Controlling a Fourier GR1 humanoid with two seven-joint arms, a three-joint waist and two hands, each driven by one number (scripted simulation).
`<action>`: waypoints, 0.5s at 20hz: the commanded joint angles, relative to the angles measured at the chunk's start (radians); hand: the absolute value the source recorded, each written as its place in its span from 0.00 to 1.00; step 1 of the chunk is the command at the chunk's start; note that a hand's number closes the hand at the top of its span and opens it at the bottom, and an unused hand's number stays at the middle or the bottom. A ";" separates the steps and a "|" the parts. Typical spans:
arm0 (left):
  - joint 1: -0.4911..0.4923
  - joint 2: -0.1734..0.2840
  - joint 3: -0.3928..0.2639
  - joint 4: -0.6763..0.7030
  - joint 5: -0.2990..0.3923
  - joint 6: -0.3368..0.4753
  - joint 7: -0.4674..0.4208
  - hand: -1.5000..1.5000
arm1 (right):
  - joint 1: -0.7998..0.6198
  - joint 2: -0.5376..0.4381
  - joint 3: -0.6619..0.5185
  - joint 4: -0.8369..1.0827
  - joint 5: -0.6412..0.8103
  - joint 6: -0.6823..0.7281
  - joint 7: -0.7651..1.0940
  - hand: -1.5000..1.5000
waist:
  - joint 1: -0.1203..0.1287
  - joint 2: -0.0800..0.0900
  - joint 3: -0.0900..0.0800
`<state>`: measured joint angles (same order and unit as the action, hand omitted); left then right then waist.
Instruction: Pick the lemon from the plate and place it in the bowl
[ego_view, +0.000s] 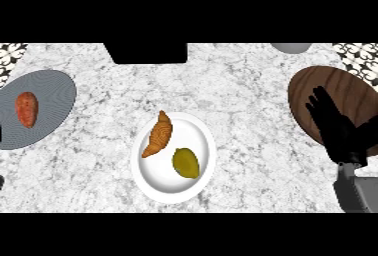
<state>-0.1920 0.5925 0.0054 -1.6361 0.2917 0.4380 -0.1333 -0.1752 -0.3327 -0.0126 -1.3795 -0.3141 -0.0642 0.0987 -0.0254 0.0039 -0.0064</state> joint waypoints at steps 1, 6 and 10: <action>-0.026 -0.001 0.005 0.079 0.010 -0.055 0.013 0.50 | 0.022 0.016 0.007 -0.092 -0.023 0.070 -0.087 1.00 | 0.011 -0.004 0.006; 0.045 -0.021 -0.121 0.109 0.002 -0.092 0.109 0.50 | -0.265 0.072 0.101 -0.252 -0.064 0.277 -0.332 1.00 | 0.061 0.003 0.012; 0.078 -0.025 -0.145 0.114 0.008 -0.101 0.176 0.50 | 0.054 -0.021 0.246 -0.200 0.376 -0.018 -0.184 0.00 | -0.005 -0.009 0.006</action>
<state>-0.1391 0.5699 -0.1072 -1.5385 0.2972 0.3538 -0.0197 -0.2700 -0.3966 0.1463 -1.5518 -0.0906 0.0409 -0.0861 -0.0080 0.0000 -0.0074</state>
